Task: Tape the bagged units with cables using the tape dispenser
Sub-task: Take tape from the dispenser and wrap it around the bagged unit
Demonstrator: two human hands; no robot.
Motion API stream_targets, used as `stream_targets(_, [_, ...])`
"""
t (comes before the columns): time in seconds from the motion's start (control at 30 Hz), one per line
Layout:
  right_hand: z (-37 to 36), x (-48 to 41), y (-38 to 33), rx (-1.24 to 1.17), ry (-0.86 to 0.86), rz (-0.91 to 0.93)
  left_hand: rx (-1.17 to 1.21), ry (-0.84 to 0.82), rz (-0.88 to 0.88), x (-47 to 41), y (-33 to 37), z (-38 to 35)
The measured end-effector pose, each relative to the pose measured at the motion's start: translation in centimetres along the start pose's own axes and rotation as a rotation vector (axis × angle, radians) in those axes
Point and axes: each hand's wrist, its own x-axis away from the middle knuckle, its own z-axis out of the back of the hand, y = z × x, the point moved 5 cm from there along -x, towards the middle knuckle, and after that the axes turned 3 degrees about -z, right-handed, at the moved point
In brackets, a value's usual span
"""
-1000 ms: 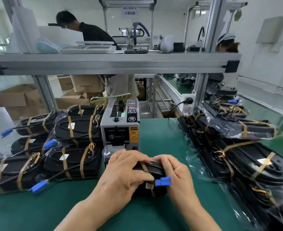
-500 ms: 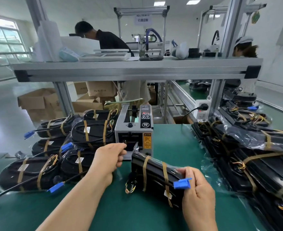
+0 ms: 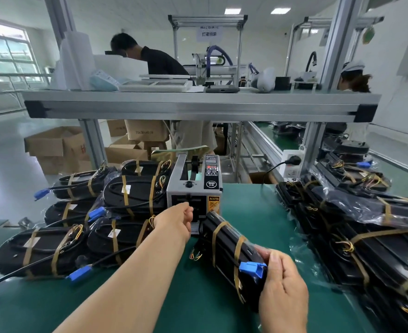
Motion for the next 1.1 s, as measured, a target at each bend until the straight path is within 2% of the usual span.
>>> stream_targets(0.1, [0.0, 0.0, 0.1, 0.015, -0.006, -0.002, 0.089, 0.051, -0.003, -0.4, 0.0, -0.4])
stream_targets(0.23, [0.2, -0.1, -0.2, -0.012, -0.019, -0.010, 0.135, 0.084, -0.155, 0.9, -0.1, 0.4])
stream_targets(0.3, [0.3, -0.1, -0.2, -0.020, -0.023, -0.029, 0.062, -0.023, -0.251, 2.8, -0.1, 1.0])
stream_targets(0.43, [-0.1, 0.1, 0.0, -0.033, -0.042, -0.059, -0.265, -0.401, -0.404, 8.2, -0.9, 1.1])
stream_targets(0.5, [-0.2, 0.3, -0.2, -0.032, -0.046, -0.044, -0.451, -0.478, -0.439, 10.4, -1.8, 0.6])
stream_targets(0.6, [-0.3, 0.4, -0.4, -0.044, -0.056, -0.025, -0.530, -0.447, -0.470, 11.8, -2.6, -0.1])
stream_targets(0.87, [-0.3, 0.5, -0.4, -0.072, -0.075, -0.023, -0.536, -0.361, -0.471, 12.1, -4.6, -0.4])
stream_targets(1.1, [-0.1, 0.5, -0.6, -0.079, -0.094, -0.012, -0.423, -0.388, -0.394, 12.4, -4.9, -0.7])
